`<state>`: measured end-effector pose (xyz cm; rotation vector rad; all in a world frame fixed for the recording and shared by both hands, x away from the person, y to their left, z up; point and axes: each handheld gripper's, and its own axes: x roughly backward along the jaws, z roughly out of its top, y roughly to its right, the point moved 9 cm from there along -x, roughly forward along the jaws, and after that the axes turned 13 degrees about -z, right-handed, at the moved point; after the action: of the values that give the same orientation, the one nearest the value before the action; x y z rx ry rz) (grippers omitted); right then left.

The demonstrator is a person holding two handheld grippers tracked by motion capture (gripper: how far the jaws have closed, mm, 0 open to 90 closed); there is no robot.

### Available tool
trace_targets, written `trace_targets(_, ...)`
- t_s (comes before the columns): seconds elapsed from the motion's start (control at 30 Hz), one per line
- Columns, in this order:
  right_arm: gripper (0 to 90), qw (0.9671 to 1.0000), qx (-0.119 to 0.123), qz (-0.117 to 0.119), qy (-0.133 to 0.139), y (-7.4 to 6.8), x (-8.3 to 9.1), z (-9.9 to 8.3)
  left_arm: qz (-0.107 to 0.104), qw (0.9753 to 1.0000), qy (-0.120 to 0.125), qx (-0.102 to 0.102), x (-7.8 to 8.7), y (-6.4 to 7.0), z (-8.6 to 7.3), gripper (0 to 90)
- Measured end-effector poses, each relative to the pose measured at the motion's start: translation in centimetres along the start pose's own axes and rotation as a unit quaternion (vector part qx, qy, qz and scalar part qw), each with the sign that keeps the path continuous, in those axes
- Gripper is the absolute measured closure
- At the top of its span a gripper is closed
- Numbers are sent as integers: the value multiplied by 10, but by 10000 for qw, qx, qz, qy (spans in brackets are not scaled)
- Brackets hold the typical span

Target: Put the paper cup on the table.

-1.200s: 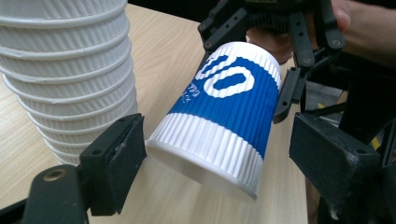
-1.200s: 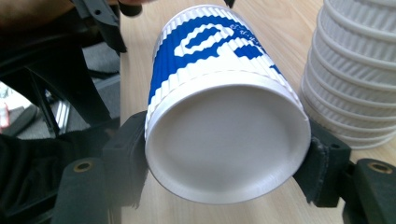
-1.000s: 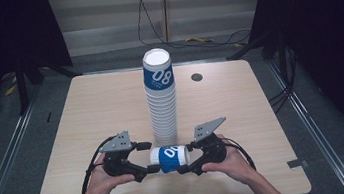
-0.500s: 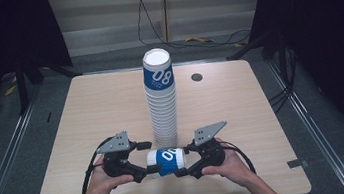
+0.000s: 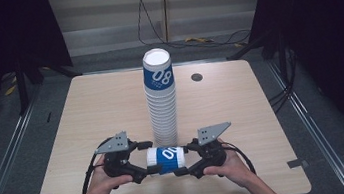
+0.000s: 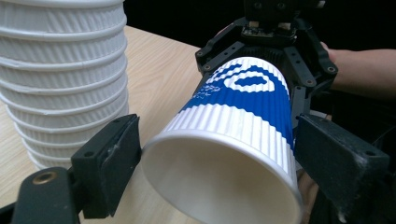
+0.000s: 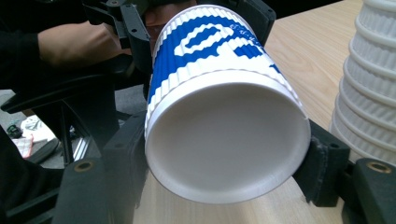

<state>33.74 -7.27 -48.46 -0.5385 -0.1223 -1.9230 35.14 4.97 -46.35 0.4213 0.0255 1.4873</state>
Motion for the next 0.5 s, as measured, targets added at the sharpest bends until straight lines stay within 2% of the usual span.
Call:
trace_targets(0.07,296,10000,1,10,35,-1,0,1,-92,9999,40,15,0,1,1,149)
trace_targets(0.13,296,10000,19,26,80,-2,0,1,-95,9999,69,-18,1,1,1,143)
trace_targets(0.3,296,9999,36,43,156,-3,0,3,-134,9998,163,69,1,0,0,90)
trace_targets(0.5,296,9994,-9,34,342,-3,4,8,-113,9998,145,-82,-2,3,0,119)
